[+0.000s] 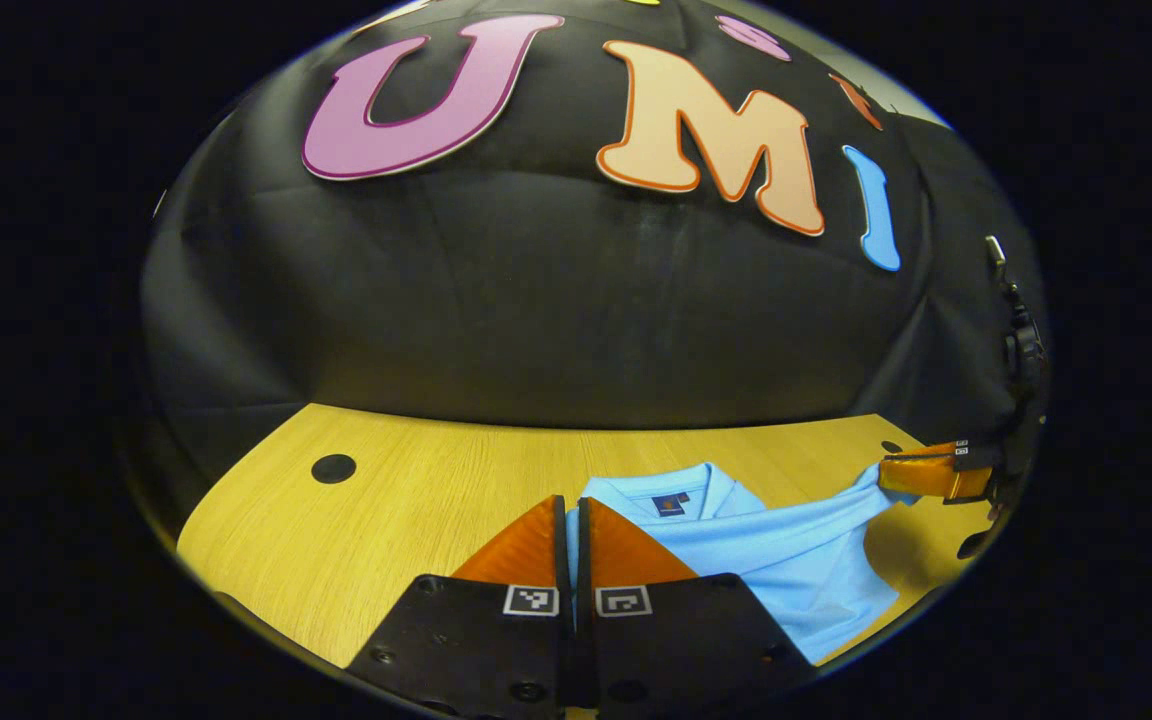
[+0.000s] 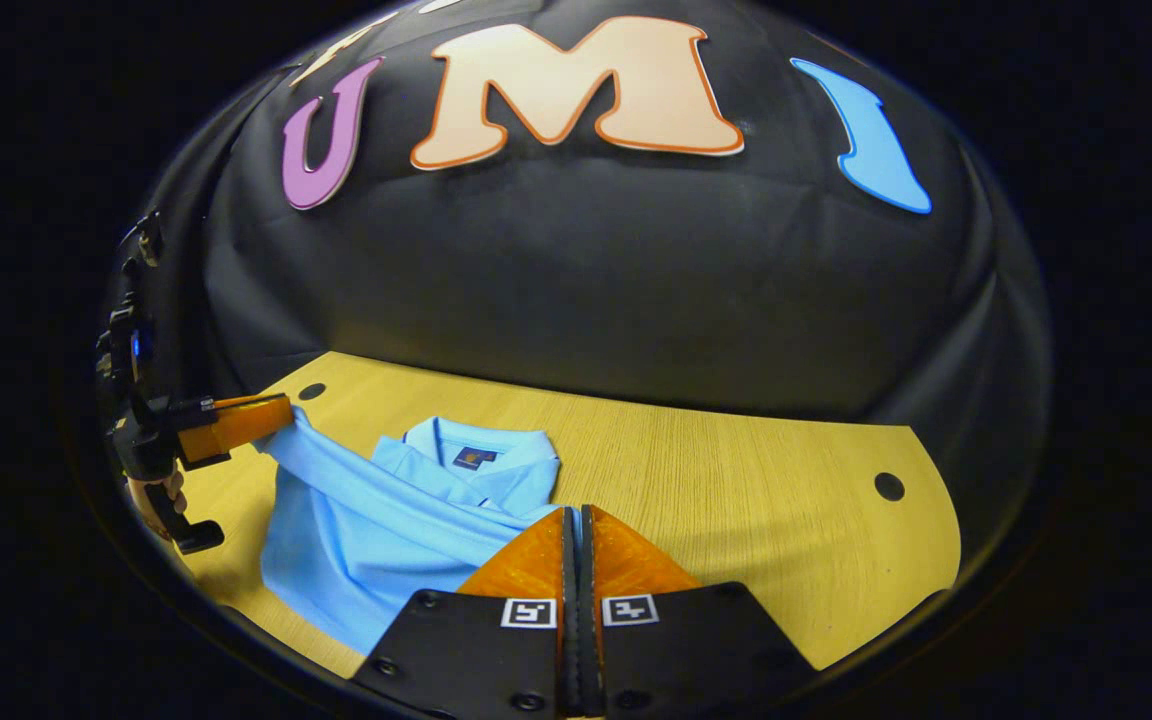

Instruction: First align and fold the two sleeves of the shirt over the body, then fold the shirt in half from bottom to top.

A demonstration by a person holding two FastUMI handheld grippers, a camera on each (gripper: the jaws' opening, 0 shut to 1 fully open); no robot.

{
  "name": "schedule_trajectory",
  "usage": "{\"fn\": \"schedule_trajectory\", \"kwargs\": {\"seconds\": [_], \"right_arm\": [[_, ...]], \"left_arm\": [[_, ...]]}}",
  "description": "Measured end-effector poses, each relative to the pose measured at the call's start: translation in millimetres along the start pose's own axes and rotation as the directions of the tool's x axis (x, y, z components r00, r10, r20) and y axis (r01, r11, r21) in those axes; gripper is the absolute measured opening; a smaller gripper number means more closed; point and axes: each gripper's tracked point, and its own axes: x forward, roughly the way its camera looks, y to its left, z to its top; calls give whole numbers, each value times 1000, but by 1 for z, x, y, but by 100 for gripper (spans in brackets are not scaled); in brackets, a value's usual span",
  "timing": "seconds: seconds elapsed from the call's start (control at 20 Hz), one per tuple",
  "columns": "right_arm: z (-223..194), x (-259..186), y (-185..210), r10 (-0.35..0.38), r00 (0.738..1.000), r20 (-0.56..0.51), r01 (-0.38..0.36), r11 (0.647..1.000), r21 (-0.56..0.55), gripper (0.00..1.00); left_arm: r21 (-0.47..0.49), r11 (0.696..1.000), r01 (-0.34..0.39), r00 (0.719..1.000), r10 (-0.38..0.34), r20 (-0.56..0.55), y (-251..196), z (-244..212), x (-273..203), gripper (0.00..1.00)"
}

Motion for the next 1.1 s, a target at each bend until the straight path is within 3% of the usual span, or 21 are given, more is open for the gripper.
{"fn": "schedule_trajectory", "kwargs": {"seconds": [0.3,0.55,0.65,0.8,0.85,0.9,1.1], "right_arm": [[-2,48,-17,-56,998,22,55,998,44,2],[4,60,-24,-83,994,67,80,996,48,4],[9,54,-21,-79,994,79,75,996,52,13],[13,45,-13,-48,995,89,43,998,48,78],[14,43,-11,-49,994,93,47,998,29,100],[15,39,-11,-53,993,102,52,999,12,100],[17,23,-3,-35,993,109,36,999,-6,100]], "left_arm": [[49,999,-24,1000,25,-11,2,-8,42,0],[139,984,-111,994,113,-8,8,-4,52,1],[142,982,-127,992,127,9,9,1,48,10],[115,982,-151,988,148,35,12,11,37,83],[113,982,-154,988,150,38,12,12,31,89],[111,981,-157,987,152,47,12,16,25,95],[114,981,-158,985,149,86,9,30,1,95]]}}
